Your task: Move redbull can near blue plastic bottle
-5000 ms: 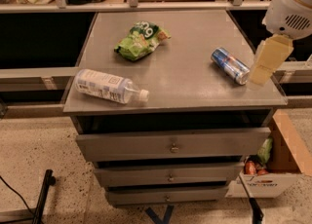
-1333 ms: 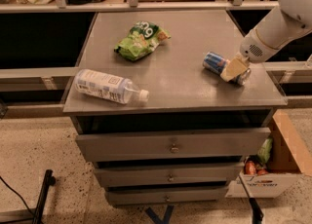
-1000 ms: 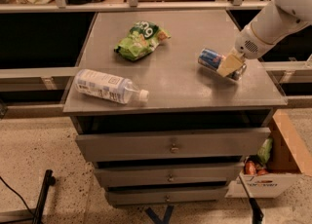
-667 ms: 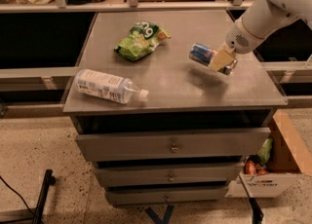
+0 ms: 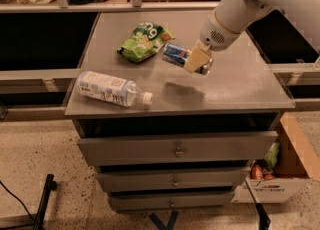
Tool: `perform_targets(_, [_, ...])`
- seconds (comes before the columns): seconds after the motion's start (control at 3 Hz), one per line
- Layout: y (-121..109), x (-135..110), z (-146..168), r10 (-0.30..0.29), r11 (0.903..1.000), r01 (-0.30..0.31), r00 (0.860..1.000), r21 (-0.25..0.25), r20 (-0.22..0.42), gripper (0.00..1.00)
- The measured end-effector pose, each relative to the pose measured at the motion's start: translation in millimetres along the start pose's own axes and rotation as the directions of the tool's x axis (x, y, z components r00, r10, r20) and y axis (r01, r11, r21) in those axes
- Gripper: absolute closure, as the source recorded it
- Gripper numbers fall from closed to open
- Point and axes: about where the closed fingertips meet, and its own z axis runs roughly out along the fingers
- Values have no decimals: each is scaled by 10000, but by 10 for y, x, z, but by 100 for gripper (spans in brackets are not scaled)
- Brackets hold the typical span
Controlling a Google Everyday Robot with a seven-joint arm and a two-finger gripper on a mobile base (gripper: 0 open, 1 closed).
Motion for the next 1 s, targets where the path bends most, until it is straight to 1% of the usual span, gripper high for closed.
perform_targets(0.33, [264, -264, 137, -574, 9966, 574, 9984, -599, 18, 89])
perform_targets(0.67, [438, -432, 241, -1021, 9890, 1020, 9948, -1074, 44, 71])
perform_targets(1.0, [543, -533, 324, -1296, 9814, 1289, 9916, -1421, 43, 47])
